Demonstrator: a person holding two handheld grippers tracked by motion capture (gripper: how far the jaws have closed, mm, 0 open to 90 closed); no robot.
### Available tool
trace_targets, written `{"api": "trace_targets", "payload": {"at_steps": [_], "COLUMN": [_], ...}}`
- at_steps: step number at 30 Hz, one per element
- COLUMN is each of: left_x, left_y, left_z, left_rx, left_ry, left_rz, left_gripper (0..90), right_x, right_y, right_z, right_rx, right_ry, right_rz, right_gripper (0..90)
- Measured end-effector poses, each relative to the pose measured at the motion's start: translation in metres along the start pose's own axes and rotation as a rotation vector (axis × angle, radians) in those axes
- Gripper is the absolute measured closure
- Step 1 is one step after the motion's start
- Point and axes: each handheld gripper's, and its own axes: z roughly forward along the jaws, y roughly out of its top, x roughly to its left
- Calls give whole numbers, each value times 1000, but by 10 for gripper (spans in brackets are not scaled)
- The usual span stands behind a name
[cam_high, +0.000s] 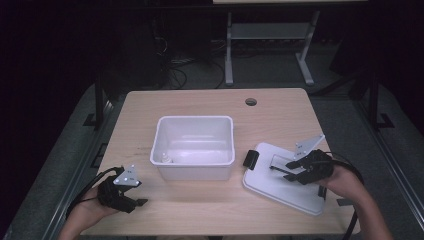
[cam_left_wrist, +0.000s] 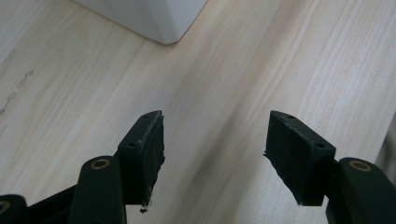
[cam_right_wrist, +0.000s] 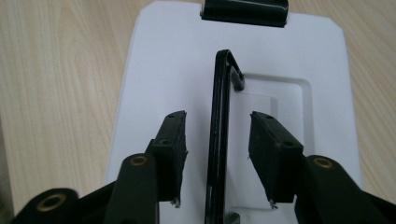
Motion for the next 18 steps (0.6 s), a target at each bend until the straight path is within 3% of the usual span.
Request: {"api": "trace_targets", "payload": {"at_steps": [7,18], "left_x": [1,0], "left_y": [-3,-6], "left_z": [2,4], "left_rx": [12,10], "left_ry": [-22,-33], "left_rz": [-9,-20], "left_gripper": [394,387], "right_x": [-4,-7], "right_y": [0,4], "right_z": [4,11], "right_rx": [23,33], "right_ry": [9,2], "right_rz": [-8,-27], "right_gripper": [683,764]}}
